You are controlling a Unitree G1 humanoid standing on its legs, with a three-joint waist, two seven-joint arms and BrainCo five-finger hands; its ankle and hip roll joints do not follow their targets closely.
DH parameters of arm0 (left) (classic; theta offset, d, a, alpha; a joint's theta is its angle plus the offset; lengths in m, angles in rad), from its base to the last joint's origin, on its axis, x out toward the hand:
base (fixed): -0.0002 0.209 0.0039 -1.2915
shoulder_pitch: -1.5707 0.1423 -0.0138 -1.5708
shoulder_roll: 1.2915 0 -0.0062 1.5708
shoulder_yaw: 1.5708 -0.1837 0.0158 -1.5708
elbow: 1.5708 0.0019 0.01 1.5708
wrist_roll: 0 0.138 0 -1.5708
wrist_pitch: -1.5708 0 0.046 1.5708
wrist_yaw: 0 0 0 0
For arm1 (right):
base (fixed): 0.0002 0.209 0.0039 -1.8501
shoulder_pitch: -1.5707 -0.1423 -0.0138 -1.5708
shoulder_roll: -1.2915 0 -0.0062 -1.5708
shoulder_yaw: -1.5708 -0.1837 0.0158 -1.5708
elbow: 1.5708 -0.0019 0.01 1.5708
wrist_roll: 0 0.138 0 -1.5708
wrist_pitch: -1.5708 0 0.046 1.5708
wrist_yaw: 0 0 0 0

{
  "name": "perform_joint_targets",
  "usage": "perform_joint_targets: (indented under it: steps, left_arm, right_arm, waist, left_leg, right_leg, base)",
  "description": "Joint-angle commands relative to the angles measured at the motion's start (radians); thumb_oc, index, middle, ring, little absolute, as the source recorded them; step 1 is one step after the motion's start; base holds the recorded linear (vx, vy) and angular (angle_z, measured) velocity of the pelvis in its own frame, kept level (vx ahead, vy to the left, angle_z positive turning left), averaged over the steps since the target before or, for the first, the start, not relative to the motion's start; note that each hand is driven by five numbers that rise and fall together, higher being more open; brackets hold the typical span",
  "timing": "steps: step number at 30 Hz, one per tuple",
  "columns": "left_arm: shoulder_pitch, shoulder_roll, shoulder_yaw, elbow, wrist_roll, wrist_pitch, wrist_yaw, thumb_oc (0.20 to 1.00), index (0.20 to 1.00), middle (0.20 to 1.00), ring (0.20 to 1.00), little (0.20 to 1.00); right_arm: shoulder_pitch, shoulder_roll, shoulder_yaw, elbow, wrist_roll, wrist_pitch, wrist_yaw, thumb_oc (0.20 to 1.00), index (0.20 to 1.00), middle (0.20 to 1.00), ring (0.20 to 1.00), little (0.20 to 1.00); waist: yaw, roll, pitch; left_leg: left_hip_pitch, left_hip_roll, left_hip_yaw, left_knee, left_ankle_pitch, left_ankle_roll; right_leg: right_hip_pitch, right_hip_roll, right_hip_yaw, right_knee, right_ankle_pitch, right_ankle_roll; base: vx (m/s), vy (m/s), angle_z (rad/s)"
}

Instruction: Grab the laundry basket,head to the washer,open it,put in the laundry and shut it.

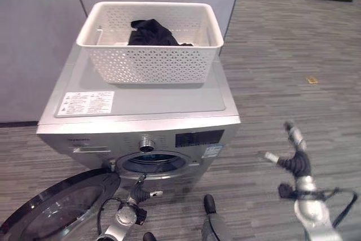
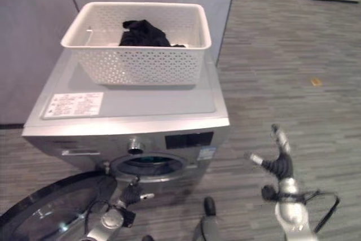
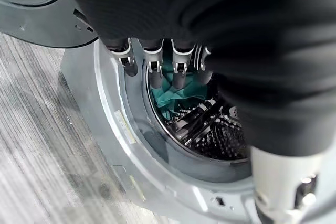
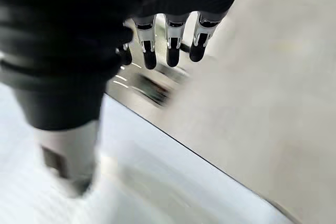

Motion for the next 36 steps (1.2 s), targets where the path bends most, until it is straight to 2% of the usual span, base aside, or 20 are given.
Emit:
perform_joint_targets:
  steps: [1,2,3,4,5,7,8,9,12,15,16,17,18,20,22,23,24,25,32,36]
  left_arm:
    - [-0.048,-0.023,0.044,-0.022,0.042,-0.012,-0.013,1.0,1.0,1.0,1.0,1.0]
    - [-0.057,-0.029,0.031,-0.006,0.064,-0.011,-0.026,1.0,1.0,1.0,1.0,1.0]
    - [-0.065,-0.033,0.024,-0.005,0.068,-0.011,-0.03,1.0,1.0,1.0,1.0,1.0]
    - [-0.067,-0.037,0.012,0.001,0.075,-0.007,-0.032,1.0,1.0,1.0,1.0,1.0]
    - [-0.079,-0.044,0.002,0.009,0.079,-0.001,-0.038,1.0,1.0,1.0,1.0,1.0]
    - [-0.087,-0.045,-0.003,0.021,0.084,0.002,-0.041,1.0,1.0,1.0,1.0,1.0]
    - [-0.092,-0.054,-0.005,0.045,0.081,0.006,-0.039,1.0,1.0,1.0,1.0,1.0]
    - [-0.092,-0.059,-0.012,0.05,0.081,0.006,-0.038,1.0,1.0,1.0,1.0,1.0]
    - [-0.092,-0.056,-0.013,0.061,0.086,0.013,-0.041,1.0,1.0,1.0,1.0,1.0]
    - [-0.069,-0.057,-0.019,0.069,0.066,0.013,-0.058,1.0,1.0,1.0,1.0,1.0]
    - [-0.048,-0.05,-0.026,0.078,0.046,0.017,-0.074,1.0,1.0,1.0,1.0,1.0]
    - [-0.048,-0.052,-0.023,0.077,0.045,0.018,-0.075,1.0,1.0,1.0,1.0,1.0]
    - [-0.039,-0.047,-0.026,0.076,0.037,0.017,-0.083,1.0,1.0,1.0,1.0,1.0]
    - [-0.024,-0.036,-0.036,0.074,0.016,0.013,-0.107,1.0,1.0,1.0,1.0,1.0]
    - [-0.013,-0.02,-0.062,0.08,0.003,0.015,-0.125,1.0,1.0,1.0,1.0,1.0]
    - [-0.011,-0.021,-0.062,0.09,-0.001,0.015,-0.131,1.0,1.0,1.0,1.0,1.0]
    - [-0.011,-0.028,-0.058,0.098,-0.009,0.016,-0.133,1.0,1.0,1.0,1.0,1.0]
    - [-0.012,-0.026,-0.06,0.114,-0.033,0.015,-0.144,1.0,1.0,1.0,1.0,1.0]
    - [-0.007,-0.026,-0.067,0.11,-0.07,0.01,-0.172,1.0,1.0,1.0,1.0,1.0]
    - [-0.007,-0.024,-0.07,0.115,-0.082,0.007,-0.183,1.0,1.0,1.0,1.0,1.0]
  right_arm:
    - [-0.11,-0.08,-0.048,-0.063,-0.061,-0.021,-0.089,1.0,1.0,1.0,1.0,1.0]
    - [-0.184,-0.124,-0.078,-0.077,-0.096,-0.013,-0.113,1.0,1.0,1.0,1.0,1.0]
    - [-0.226,-0.143,-0.079,-0.06,-0.102,-0.008,-0.134,1.0,1.0,1.0,1.0,1.0]
    - [-0.264,-0.155,-0.081,-0.06,-0.099,-0.004,-0.151,1.0,1.0,1.0,1.0,1.0]
    - [-0.331,-0.176,-0.08,-0.06,-0.102,0.002,-0.182,1.0,1.0,1.0,1.0,1.0]
    - [-0.349,-0.185,-0.083,-0.069,-0.103,0.002,-0.189,1.0,1.0,1.0,1.0,1.0]
    - [-0.371,-0.193,-0.082,-0.078,-0.093,-0.001,-0.19,1.0,1.0,1.0,1.0,1.0]
    - [-0.417,-0.223,-0.069,-0.096,-0.097,-0.009,-0.184,1.0,1.0,1.0,1.0,1.0]
    - [-0.476,-0.278,-0.042,-0.122,-0.093,-0.018,-0.158,1.0,1.0,1.0,1.0,1.0]
    - [-0.604,-0.41,0.024,-0.098,-0.028,-0.033,-0.103,1.0,1.0,1.0,1.0,1.0]
    - [-0.693,-0.499,0.101,-0.046,0.06,-0.029,-0.039,1.0,1.0,1.0,1.0,1.0]
    - [-0.707,-0.504,0.112,-0.036,0.065,-0.032,-0.038,1.0,1.0,1.0,1.0,1.0]
    - [-0.738,-0.551,0.14,-0.018,0.095,-0.029,-0.01,1.0,1.0,1.0,1.0,1.0]
    - [-0.905,-0.693,0.296,0.085,0.178,-0.024,0.072,1.0,1.0,1.0,1.0,1.0]
    - [-1.051,-0.758,0.432,0.186,0.252,-0.005,0.132,1.0,1.0,1.0,1.0,1.0]
    - [-1.168,-0.773,0.553,0.254,0.292,0.001,0.175,1.0,1.0,1.0,1.0,1.0]
    - [-1.272,-0.781,0.653,0.303,0.323,0.003,0.192,1.0,1.0,1.0,1.0,1.0]
    - [-1.402,-0.795,0.814,0.387,0.377,0.019,0.279,1.0,1.0,1.0,1.0,1.0]
    - [-1.638,-0.75,1.117,0.589,0.424,0.055,0.417,1.0,1.0,1.0,1.0,1.0]
    - [-1.693,-0.703,1.21,0.695,0.375,0.07,0.471,1.0,1.0,1.0,1.0,1.0]
  waist:
    - [0.03,0.047,0.052]
    - [0.042,0.045,0.046]
    - [0.05,0.046,0.044]
    - [0.061,0.049,0.047]
    - [0.072,0.04,0.051]
    - [0.075,0.033,0.053]
    - [0.084,0.026,0.053]
    - [0.106,0.01,0.044]
    - [0.122,-0.012,0.03]
    - [0.137,-0.017,-0.002]
    - [0.153,-0.035,-0.023]
    - [0.15,-0.031,-0.022]
    - [0.154,-0.037,-0.029]
    - [0.166,-0.046,-0.037]
    - [0.18,-0.061,-0.047]
    - [0.178,-0.061,-0.049]
    - [0.173,-0.057,-0.051]
    - [0.176,-0.064,-0.054]
    - [0.186,-0.061,-0.052]
    - [0.194,-0.061,-0.046]
  left_leg:
    - [0.06,0.011,-0.115,-0.008,-0.095,0.033]
    - [0.054,0.0,-0.132,0.006,-0.109,0.038]
    - [0.047,-0.002,-0.14,0.014,-0.118,0.039]
    - [0.048,0.0,-0.153,0.031,-0.136,0.04]
    - [0.048,-0.011,-0.182,0.052,-0.142,0.036]
    - [0.046,-0.022,-0.204,0.061,-0.143,0.035]
    - [0.059,-0.029,-0.238,0.054,-0.143,0.026]
    - [0.079,-0.027,-0.271,0.046,-0.145,0.011]
    - [0.081,-0.015,-0.292,0.032,-0.123,-0.008]
    - [0.104,0.032,-0.316,-0.017,-0.095,-0.038]
    - [0.12,0.06,-0.319,-0.044,-0.077,-0.054]
    - [0.124,0.062,-0.32,-0.049,-0.075,-0.055]
    - [0.129,0.071,-0.319,-0.059,-0.069,-0.06]
    - [0.144,0.093,-0.32,-0.087,-0.048,-0.074]
    - [0.151,0.109,-0.317,-0.105,-0.031,-0.086]
    - [0.156,0.119,-0.315,-0.117,-0.02,-0.093]
    - [0.161,0.127,-0.312,-0.128,-0.012,-0.098]
    - [0.164,0.141,-0.313,-0.141,0.003,-0.108]
    - [0.152,0.164,-0.333,-0.161,0.032,-0.13]
    - [0.145,0.175,-0.346,-0.165,0.041,-0.135]
  right_leg:
    - [0.01,-0.027,0.06,0.072,0.136,0.052]
    - [-0.014,-0.024,0.095,0.026,0.125,0.052]
    - [-0.028,-0.022,0.098,0.007,0.118,0.052]
    - [-0.032,-0.015,0.094,-0.017,0.086,0.052]
    - [-0.048,-0.005,0.115,-0.024,0.079,0.052]
    - [-0.042,0.003,0.14,-0.012,0.059,0.052]
    - [-0.027,0.023,0.177,0.011,0.036,0.052]
    - [-0.014,0.035,0.182,0.042,0.029,0.052]
    - [-0.01,0.037,0.158,0.052,0.038,0.052]
    - [0.028,0.048,0.098,0.03,0.027,0.052]
    - [0.054,0.057,0.074,0.005,0.018,0.052]
    - [0.057,0.059,0.072,0.002,0.019,0.052]
    - [0.066,0.062,0.064,-0.006,0.016,0.049]
    - [0.083,0.078,0.051,-0.022,0.007,0.038]
    - [0.094,0.088,0.04,-0.032,0.0,0.031]
    - [0.099,0.095,0.034,-0.037,-0.004,0.027]
    - [0.103,0.099,0.033,-0.04,-0.005,0.025]
    - [0.109,0.107,0.026,-0.044,-0.012,0.019]
    - [0.124,0.114,-0.008,-0.045,-0.031,0.007]
    - [0.126,0.121,-0.022,-0.038,-0.041,-0.001]
  base:
    - [0.06,-0.003,0.41]
    - [0.07,-0.028,0.33]
    - [0.15,-0.036,0.2]
    - [0.16,-0.073,0.04]
    - [0.12,-0.06,0.08]
    - [0.1,-0.051,0.47]
    - [0.17,-0.122,0.97]
    - [0.1,-0.114,0.91]
    - [0.08,-0.191,0.72]
    - [0.11,-0.2,0.59]
    - [0.08,-0.152,0.12]
    - [0.08,-0.138,-0.03]
    - [0.06,-0.083,-0.02]
    - [0.05,-0.11,0.04]
    - [0.02,-0.075,-0.02]
    - [0.02,-0.055,-0.05]
    - [0.01,-0.063,0.0]
    - [0.01,-0.039,0.0]
    - [0.01,-0.023,0.07]
    - [0.01,-0.021,0.1]
